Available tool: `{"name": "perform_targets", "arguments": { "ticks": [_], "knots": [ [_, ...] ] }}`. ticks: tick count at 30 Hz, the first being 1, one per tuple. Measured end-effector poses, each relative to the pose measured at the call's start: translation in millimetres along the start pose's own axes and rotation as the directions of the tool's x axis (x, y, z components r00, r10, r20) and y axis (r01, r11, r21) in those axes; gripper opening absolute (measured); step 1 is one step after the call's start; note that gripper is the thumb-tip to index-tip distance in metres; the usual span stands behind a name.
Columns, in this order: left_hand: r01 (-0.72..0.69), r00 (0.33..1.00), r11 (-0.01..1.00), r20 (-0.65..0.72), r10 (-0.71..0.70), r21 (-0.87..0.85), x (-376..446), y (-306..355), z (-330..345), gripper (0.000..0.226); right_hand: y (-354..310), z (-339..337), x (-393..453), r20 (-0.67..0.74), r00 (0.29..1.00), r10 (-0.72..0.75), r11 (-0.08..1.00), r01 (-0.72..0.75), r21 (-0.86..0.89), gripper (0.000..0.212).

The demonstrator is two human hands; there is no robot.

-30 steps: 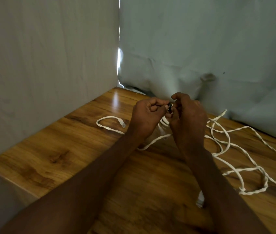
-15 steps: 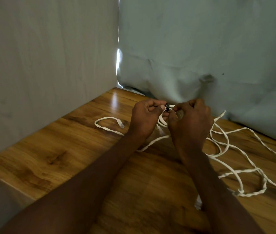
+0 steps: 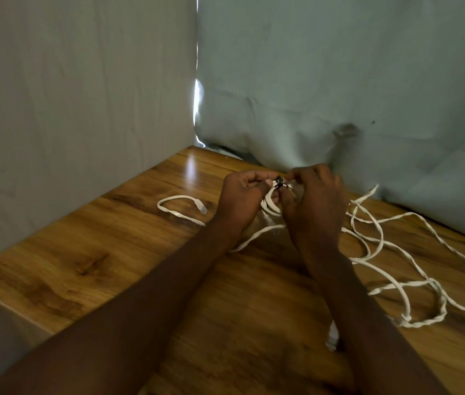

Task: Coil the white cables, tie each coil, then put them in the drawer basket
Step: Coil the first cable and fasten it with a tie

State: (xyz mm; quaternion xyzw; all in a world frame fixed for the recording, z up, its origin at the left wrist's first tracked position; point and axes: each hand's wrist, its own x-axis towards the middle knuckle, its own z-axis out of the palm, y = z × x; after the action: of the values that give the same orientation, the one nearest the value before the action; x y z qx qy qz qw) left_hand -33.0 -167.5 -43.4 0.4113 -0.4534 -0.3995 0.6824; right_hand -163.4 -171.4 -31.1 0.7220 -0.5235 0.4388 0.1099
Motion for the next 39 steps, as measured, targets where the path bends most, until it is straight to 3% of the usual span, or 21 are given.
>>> {"name": "perform_targets", "arguments": {
  "ticks": [7, 13, 16, 25, 28, 33, 39],
  "knots": [
    [0.049, 0.997, 0.998, -0.057, -0.047, 0.041, 2, 1, -1, 0.020, -6, 4, 1, 0.001, 1.000, -0.006, 0.999, 0.006, -0.053, 0.022],
    [0.311, 0.948, 0.941, -0.024, -0.317, -0.134, 0, 9, -4, 0.029, -12, 3, -6, 0.012, 1.000, 0.006, 0.988, -0.004, -0.155, 0.019],
    [0.382, 0.923, 0.903, 0.030, -0.384, -0.198, -1, 11, -3, 0.030, -14, 5, -8, -0.041, 0.999, -0.005, 0.981, -0.003, -0.192, 0.018],
    [0.340, 0.935, 0.910, -0.019, -0.354, -0.239, 0, 7, 2, 0.025, -11, 14, -9, -0.050, 0.999, 0.004, 0.983, -0.014, -0.184, 0.023],
    [0.338, 0.936, 0.904, -0.007, -0.352, -0.263, 1, 5, 0, 0.025, -9, 18, -8, -0.043, 0.999, -0.016, 0.994, 0.011, -0.108, 0.026],
    [0.343, 0.934, 0.892, 0.001, -0.358, -0.293, 0, 9, -4, 0.026, -2, 25, -4, -0.024, 1.000, 0.003, 0.986, 0.001, 0.165, 0.023],
    [0.389, 0.918, 0.849, 0.070, -0.391, -0.356, 4, 7, -7, 0.027, 4, 25, -3, 0.032, 0.999, 0.014, 0.953, -0.023, 0.301, 0.015]
  ]
}}
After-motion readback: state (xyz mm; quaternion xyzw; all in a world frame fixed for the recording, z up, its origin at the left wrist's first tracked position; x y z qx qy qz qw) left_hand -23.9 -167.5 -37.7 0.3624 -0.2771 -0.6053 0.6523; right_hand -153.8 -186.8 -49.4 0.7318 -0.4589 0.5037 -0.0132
